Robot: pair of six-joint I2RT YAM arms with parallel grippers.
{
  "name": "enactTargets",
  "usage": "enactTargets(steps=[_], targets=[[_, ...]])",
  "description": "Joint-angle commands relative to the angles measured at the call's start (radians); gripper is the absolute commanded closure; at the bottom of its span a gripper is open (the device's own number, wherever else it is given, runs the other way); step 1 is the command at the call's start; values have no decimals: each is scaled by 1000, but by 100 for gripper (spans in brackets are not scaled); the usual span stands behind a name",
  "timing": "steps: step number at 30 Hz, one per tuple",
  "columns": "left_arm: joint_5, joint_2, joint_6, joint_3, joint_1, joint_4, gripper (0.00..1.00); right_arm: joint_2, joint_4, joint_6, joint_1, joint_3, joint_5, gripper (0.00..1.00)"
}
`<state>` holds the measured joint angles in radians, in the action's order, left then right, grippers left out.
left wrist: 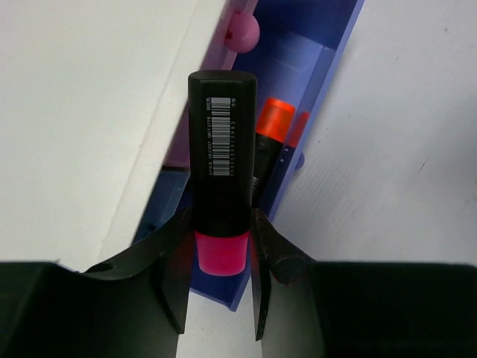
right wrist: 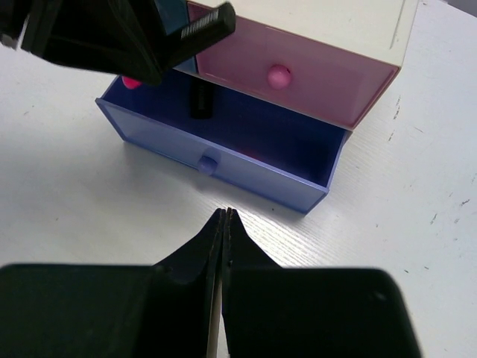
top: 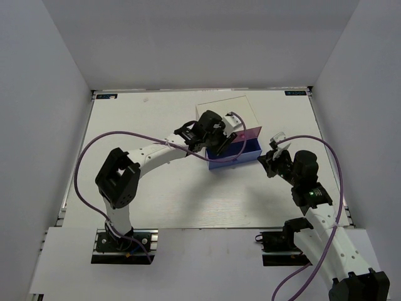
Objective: Sort the stationery into containers
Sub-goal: Place the pen in the drawer, then close the drawer in the storage box.
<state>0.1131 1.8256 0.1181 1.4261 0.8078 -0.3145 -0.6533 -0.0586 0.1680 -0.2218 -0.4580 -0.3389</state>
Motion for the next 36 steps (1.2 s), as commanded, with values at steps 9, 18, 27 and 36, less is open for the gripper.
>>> enactTargets(steps=[9, 18, 27, 36], targets=[[-95, 11, 31, 40, 27, 18, 45, 11, 8, 13, 4, -27, 15, 100], [-30, -92, -49, 83, 47, 58, 29, -26, -32, 273, 6, -24, -220, 84], [-108, -503, -434, -283, 28, 210, 98, -320, -326, 1055, -1, -103, -480, 100], [-348, -949, -774, -740, 28, 75, 0, -730, -417, 1318, -22, -350, -444, 100]])
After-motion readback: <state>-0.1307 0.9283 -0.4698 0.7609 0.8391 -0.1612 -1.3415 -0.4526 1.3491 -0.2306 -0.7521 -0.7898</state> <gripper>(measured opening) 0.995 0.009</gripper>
